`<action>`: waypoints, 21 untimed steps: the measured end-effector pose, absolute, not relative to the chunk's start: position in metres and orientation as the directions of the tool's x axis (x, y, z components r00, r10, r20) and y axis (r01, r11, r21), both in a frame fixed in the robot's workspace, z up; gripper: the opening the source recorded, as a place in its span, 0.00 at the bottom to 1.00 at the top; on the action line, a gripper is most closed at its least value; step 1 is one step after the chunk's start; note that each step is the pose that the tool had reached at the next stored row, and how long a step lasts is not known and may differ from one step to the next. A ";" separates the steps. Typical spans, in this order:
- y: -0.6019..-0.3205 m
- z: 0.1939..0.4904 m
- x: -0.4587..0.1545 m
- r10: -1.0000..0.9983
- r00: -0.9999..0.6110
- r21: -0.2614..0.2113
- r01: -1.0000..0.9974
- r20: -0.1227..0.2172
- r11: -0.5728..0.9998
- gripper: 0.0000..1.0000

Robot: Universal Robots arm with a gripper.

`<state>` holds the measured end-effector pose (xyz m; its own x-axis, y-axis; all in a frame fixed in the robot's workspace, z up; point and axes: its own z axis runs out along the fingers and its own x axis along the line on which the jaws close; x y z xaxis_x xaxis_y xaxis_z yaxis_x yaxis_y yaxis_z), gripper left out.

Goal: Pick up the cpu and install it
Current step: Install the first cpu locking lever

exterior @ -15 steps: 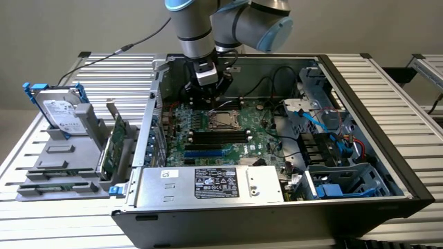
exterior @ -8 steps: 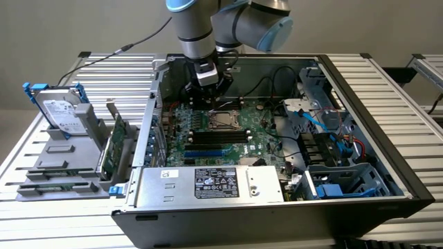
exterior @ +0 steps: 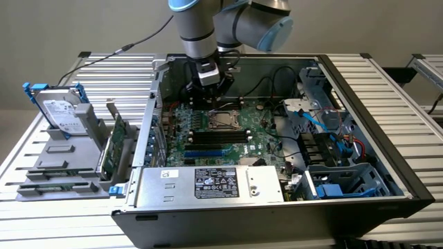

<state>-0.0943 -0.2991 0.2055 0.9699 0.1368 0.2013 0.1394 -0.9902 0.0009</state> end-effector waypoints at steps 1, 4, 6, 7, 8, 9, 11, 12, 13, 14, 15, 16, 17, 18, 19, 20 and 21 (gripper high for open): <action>-0.299 0.205 -0.094 0.137 0.970 0.001 0.139 0.201 -0.990 0.11; -0.299 0.205 -0.092 0.137 0.970 0.001 0.139 0.199 -0.990 0.11; -0.299 0.205 -0.091 0.137 0.971 0.001 0.139 0.198 -0.990 0.11; -0.299 0.205 -0.090 0.137 0.971 0.001 0.139 0.197 -0.990 0.11; -0.299 0.205 -0.089 0.137 0.971 0.001 0.139 0.197 -0.990 0.11; -0.299 0.205 -0.089 0.137 0.971 0.001 0.139 0.196 -0.990 0.11; -0.299 0.205 -0.088 0.137 0.971 0.001 0.139 0.195 -0.990 0.11; -0.299 0.205 -0.087 0.137 0.971 0.001 0.139 0.195 -0.990 0.11; -0.299 0.205 -0.087 0.137 0.971 0.001 0.139 0.195 -0.990 0.11; -0.299 0.205 -0.086 0.137 0.971 0.002 0.139 0.194 -0.990 0.11; -0.299 0.205 -0.085 0.137 0.971 0.002 0.139 0.194 -0.990 0.11; -0.299 0.205 -0.085 0.137 0.971 0.002 0.139 0.193 -0.990 0.11; -0.299 0.205 -0.084 0.137 0.972 0.002 0.139 0.193 -0.990 0.11; -0.299 0.205 -0.083 0.137 0.972 0.002 0.139 0.192 -0.990 0.11; -0.299 0.204 -0.082 0.137 0.972 0.002 0.139 0.192 -0.990 0.11; -0.299 0.204 -0.081 0.137 0.972 0.001 0.139 0.192 -0.990 0.11; -0.299 0.204 -0.080 0.137 0.972 0.001 0.139 0.191 -0.990 0.11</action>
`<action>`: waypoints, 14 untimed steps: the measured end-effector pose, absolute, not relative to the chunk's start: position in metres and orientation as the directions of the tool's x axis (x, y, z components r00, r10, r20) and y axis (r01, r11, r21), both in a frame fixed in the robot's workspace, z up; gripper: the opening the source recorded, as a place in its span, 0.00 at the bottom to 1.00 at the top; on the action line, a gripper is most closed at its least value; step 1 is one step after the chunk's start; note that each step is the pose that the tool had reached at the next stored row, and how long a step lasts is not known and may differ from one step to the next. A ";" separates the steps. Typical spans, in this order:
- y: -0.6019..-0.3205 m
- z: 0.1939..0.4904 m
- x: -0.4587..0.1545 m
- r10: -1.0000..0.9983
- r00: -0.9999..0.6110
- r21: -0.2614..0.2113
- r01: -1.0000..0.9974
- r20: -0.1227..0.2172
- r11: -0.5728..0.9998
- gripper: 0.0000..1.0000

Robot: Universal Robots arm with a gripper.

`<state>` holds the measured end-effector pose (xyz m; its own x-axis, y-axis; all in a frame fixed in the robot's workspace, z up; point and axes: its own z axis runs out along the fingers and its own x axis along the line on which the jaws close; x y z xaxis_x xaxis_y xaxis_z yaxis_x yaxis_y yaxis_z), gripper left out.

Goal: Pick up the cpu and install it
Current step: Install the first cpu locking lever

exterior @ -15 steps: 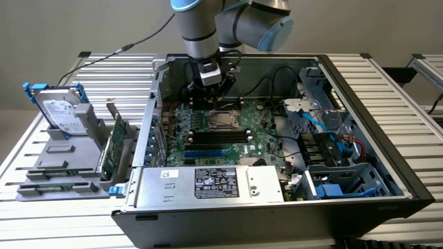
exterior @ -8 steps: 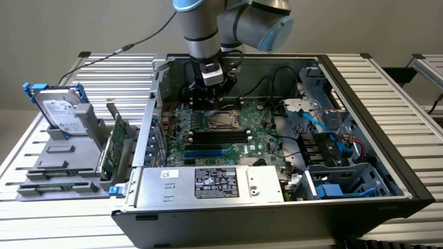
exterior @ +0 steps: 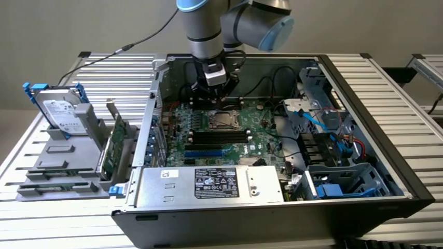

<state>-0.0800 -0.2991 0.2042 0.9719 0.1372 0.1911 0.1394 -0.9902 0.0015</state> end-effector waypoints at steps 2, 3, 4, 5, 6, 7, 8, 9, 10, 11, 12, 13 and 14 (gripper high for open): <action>-0.299 0.204 -0.079 0.137 0.972 0.001 0.139 0.191 -0.990 0.11; -0.299 0.204 -0.078 0.137 0.972 0.001 0.139 0.191 -0.990 0.11; -0.299 0.204 -0.077 0.137 0.972 0.001 0.139 0.190 -0.990 0.11; -0.299 0.204 -0.077 0.137 0.972 0.001 0.139 0.190 -0.990 0.11; -0.299 0.204 -0.077 0.137 0.972 0.002 0.139 0.190 -0.990 0.11; -0.299 0.203 -0.077 0.137 0.972 0.002 0.139 0.190 -0.990 0.11; -0.299 0.203 -0.076 0.136 0.972 0.002 0.139 0.189 -0.990 0.11; -0.299 0.203 -0.076 0.136 0.972 0.002 0.138 0.189 -0.990 0.11; -0.299 0.203 -0.076 0.135 0.973 0.002 0.137 0.189 -0.991 0.11; -0.299 0.203 -0.076 0.134 0.973 0.002 0.136 0.189 -0.991 0.11; -0.298 0.203 -0.076 0.133 0.973 0.002 0.135 0.189 -0.991 0.11; -0.298 0.203 -0.076 0.132 0.973 0.002 0.134 0.189 -0.991 0.11; -0.297 0.203 -0.076 0.132 0.973 0.003 0.134 0.189 -0.991 0.11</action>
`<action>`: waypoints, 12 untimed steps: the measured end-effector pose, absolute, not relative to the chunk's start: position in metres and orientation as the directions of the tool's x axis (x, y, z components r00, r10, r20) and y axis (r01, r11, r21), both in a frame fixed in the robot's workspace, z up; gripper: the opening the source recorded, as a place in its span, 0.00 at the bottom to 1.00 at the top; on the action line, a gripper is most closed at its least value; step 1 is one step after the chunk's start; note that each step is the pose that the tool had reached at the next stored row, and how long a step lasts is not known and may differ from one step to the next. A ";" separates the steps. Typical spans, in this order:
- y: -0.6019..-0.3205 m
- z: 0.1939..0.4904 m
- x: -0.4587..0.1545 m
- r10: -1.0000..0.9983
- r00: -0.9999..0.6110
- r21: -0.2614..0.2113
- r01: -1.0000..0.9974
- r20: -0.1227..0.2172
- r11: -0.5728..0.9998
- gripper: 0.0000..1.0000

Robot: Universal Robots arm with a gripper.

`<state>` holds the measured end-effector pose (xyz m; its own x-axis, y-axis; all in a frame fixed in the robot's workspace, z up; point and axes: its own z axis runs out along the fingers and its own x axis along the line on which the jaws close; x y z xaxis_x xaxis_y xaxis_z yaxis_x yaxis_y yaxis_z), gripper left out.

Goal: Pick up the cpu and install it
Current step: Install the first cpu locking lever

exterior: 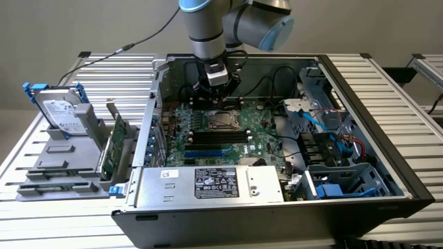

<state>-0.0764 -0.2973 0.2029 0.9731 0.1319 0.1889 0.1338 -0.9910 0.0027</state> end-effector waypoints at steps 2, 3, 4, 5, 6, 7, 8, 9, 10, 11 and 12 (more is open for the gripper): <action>-0.296 0.203 -0.076 0.129 0.973 0.003 0.131 0.189 -0.991 0.11; -0.295 0.203 -0.076 0.128 0.974 0.004 0.129 0.189 -0.992 0.11; -0.294 0.202 -0.076 0.126 0.974 0.004 0.127 0.189 -0.992 0.11; -0.293 0.202 -0.076 0.124 0.974 0.006 0.125 0.189 -0.992 0.11; -0.292 0.202 -0.076 0.123 0.974 0.007 0.124 0.188 -0.992 0.11; -0.292 0.202 -0.076 0.122 0.975 0.009 0.122 0.188 -0.992 0.11; -0.292 0.202 -0.076 0.122 0.975 0.010 0.122 0.188 -0.993 0.11; -0.292 0.202 -0.076 0.121 0.975 0.012 0.121 0.188 -0.993 0.11; -0.292 0.202 -0.076 0.121 0.975 0.013 0.121 0.187 -0.993 0.11; -0.292 0.202 -0.076 0.121 0.975 0.013 0.121 0.187 -0.993 0.11; -0.292 0.202 -0.076 0.121 0.975 0.013 0.121 0.186 -0.993 0.11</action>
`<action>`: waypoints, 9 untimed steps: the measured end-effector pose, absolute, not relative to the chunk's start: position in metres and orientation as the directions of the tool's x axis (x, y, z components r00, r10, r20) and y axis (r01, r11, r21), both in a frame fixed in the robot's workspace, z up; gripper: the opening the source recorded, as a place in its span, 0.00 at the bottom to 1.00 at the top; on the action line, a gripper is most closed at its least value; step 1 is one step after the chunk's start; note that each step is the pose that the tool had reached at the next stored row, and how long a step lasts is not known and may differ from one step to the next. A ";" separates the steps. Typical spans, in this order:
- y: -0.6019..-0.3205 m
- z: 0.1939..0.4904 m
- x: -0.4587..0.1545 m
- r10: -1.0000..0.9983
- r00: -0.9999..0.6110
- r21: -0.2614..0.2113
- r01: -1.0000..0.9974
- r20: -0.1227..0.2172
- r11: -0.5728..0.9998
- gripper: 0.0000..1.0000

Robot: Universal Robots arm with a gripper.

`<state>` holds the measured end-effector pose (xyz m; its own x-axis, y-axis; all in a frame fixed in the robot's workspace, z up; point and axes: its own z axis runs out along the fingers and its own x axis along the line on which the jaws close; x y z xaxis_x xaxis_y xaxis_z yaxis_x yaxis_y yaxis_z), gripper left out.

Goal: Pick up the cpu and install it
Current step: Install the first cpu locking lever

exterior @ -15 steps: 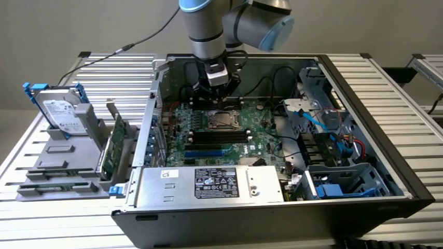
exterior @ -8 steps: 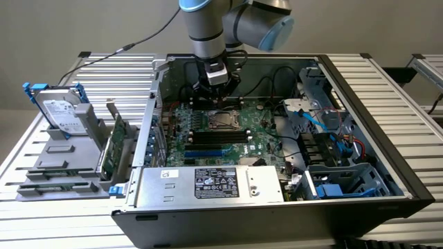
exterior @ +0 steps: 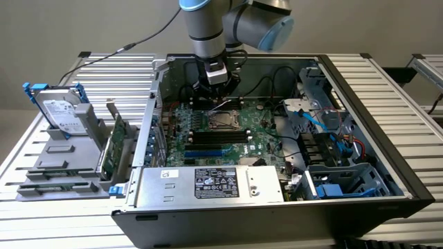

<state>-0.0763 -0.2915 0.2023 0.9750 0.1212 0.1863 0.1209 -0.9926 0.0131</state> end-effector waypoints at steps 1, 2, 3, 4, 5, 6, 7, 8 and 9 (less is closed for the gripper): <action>-0.292 0.203 -0.076 0.121 0.975 0.013 0.121 0.185 -0.993 0.11; -0.292 0.204 -0.076 0.121 0.976 0.013 0.121 0.183 -0.993 0.11; -0.292 0.205 -0.076 0.121 0.976 0.013 0.121 0.182 -0.993 0.11; -0.292 0.206 -0.076 0.121 0.976 0.012 0.121 0.181 -0.993 0.11; -0.292 0.208 -0.076 0.121 0.976 0.012 0.121 0.179 -0.993 0.11; -0.292 0.209 -0.076 0.121 0.976 0.012 0.121 0.179 -0.993 0.11; -0.291 0.211 -0.076 0.121 0.977 0.011 0.121 0.178 -0.993 0.11; -0.291 0.213 -0.076 0.121 0.977 0.012 0.121 0.177 -0.993 0.11; -0.292 0.215 -0.076 0.121 0.977 0.012 0.121 0.177 -0.993 0.11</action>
